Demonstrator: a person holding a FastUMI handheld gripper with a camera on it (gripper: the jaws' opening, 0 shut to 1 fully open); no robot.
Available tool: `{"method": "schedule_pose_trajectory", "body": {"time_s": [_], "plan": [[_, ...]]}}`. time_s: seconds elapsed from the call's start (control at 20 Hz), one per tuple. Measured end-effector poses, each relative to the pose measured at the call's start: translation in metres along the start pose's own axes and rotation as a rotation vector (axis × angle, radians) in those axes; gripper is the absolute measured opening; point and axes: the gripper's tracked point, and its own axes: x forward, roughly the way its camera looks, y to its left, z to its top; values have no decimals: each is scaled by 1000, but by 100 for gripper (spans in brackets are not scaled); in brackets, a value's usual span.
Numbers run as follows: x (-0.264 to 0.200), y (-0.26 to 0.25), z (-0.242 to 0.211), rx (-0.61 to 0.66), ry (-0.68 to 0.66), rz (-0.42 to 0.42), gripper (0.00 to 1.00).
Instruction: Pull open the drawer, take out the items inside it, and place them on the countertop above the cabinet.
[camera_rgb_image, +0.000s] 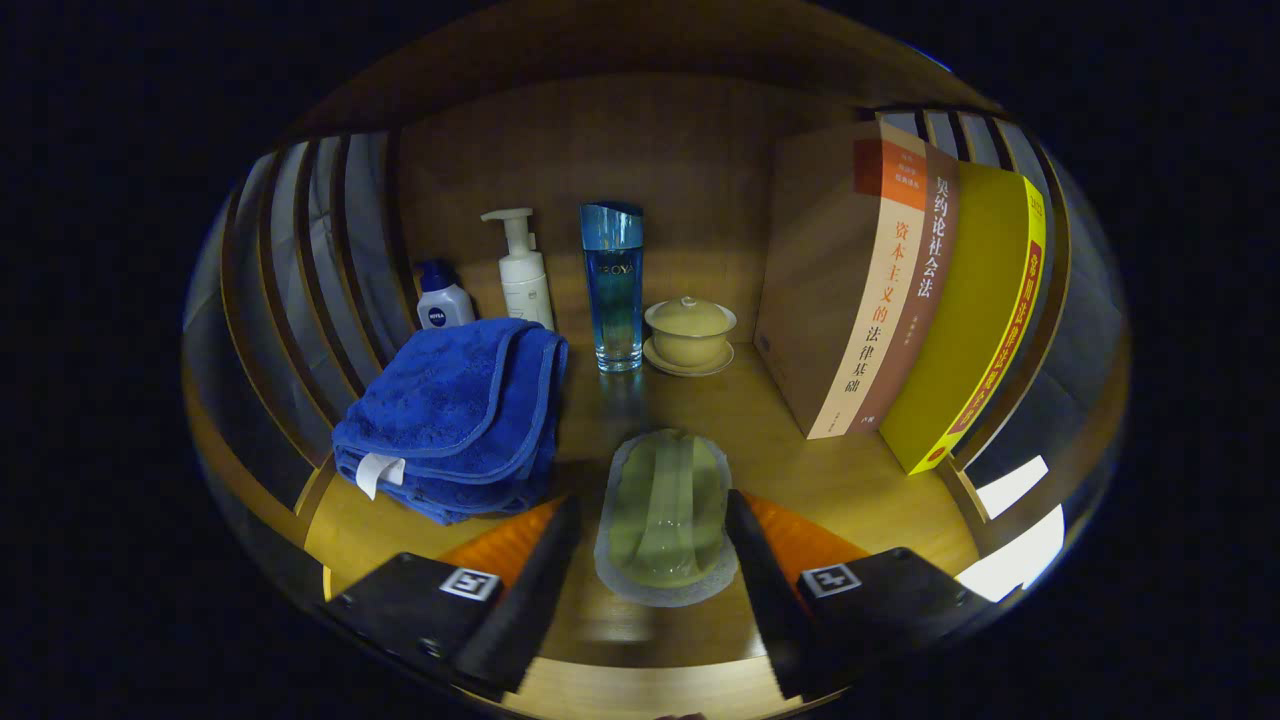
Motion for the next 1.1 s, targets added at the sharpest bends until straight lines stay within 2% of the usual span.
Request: {"method": "schedule_pose_trajectory", "body": {"time_s": [0.1, 0.4, 0.5, 0.75, 0.85, 1.0, 1.1], "plan": [[1, -2, -1, 3, -1, -3, 100], [-4, -2, 4, 9, -20, 2, 100], [-18, -2, 14, -6, -67, -8, 100], [-103, 25, 54, -73, -258, 57, 100], [-144, 26, 63, -125, -364, 37, 99], [-192, 38, 62, -171, -483, 35, 99], [-224, 49, 55, -161, -520, 73, 99]]}}
